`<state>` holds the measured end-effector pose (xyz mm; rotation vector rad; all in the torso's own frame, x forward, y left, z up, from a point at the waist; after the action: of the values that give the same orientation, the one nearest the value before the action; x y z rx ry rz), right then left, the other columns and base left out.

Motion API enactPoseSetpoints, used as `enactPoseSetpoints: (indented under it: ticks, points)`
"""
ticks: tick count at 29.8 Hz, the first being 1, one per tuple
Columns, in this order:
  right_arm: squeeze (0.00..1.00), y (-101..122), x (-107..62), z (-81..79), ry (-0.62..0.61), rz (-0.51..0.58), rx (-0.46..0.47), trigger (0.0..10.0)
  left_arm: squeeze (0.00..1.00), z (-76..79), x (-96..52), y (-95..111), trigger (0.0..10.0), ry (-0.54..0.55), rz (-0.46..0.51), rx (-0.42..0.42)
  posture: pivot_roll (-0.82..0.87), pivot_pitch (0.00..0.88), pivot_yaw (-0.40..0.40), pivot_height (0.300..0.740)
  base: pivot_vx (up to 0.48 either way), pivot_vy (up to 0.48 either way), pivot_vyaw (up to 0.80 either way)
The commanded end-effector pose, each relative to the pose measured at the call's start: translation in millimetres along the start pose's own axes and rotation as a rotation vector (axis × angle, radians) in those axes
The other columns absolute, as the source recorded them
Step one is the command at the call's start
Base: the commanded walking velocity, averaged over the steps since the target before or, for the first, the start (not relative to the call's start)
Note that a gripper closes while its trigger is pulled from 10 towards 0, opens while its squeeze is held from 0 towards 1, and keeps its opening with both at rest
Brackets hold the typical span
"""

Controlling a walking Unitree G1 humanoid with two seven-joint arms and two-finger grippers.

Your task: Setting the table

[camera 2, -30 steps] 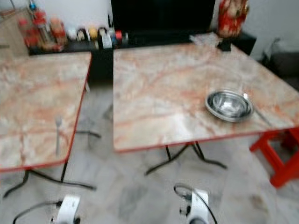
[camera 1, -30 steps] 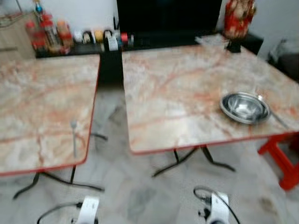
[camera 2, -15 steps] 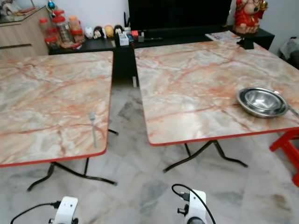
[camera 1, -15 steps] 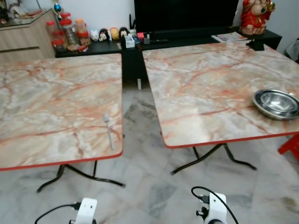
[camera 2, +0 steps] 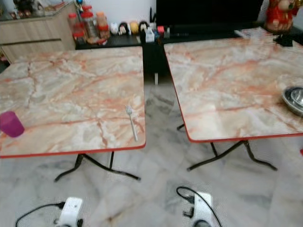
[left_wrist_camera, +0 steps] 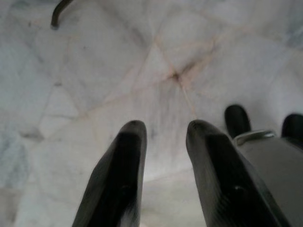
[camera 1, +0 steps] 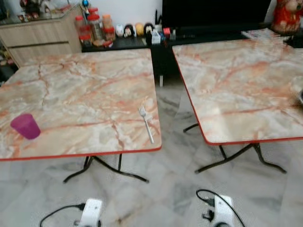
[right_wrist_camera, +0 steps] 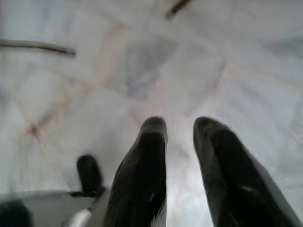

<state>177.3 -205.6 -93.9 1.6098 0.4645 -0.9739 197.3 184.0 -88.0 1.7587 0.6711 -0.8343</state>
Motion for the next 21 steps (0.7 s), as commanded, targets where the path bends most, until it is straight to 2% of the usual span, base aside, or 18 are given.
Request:
enactPoseSetpoints:
  ticks: [1,4,14,18,21]
  points:
    - [0.00,4.3,0.8,-11.6,0.029,0.015,-0.007,10.0,0.00,-9.4,-1.5,-8.3,10.0,0.022,-0.026,0.005,-0.02,0.000,0.039,0.740,0.000,0.345,0.58]
    - [0.00,5.0,0.9,-11.8,0.027,0.018,0.001,10.0,0.00,-9.3,-1.5,-8.0,10.0,0.022,-0.024,0.006,-0.02,0.000,0.039,0.740,0.000,0.347,0.56]
    - [0.00,5.7,1.0,-12.7,0.029,0.020,-0.008,10.0,0.00,-10.1,-1.2,-7.0,10.0,0.024,-0.023,0.006,-0.02,0.000,0.038,0.740,0.000,0.350,0.00]
    - [0.00,5.1,0.9,-13.0,0.029,0.018,-0.008,10.0,0.00,-10.0,-1.3,-7.4,10.0,0.023,-0.024,0.007,-0.02,0.000,0.039,0.740,0.000,0.349,0.57]
    - [0.00,3.8,0.7,-12.1,0.022,0.014,0.010,10.0,0.00,-8.8,-1.5,-8.3,10.0,0.021,-0.024,0.008,-0.02,0.000,0.038,0.740,0.000,0.096,0.00]
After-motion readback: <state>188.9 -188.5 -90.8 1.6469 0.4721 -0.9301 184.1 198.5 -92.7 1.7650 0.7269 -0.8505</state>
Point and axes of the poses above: a point about 5 cm out from each wrist's last joint towards the gripper, its own x axis pointing out of the wrist towards the gripper, its own y axis along the axis of the wrist's last joint, z = x × y, the point moved 1 cm from there along x, pointing out of the wrist towards the gripper, and after that the axes turned 9 degrees about x, right-handed, at the moved point
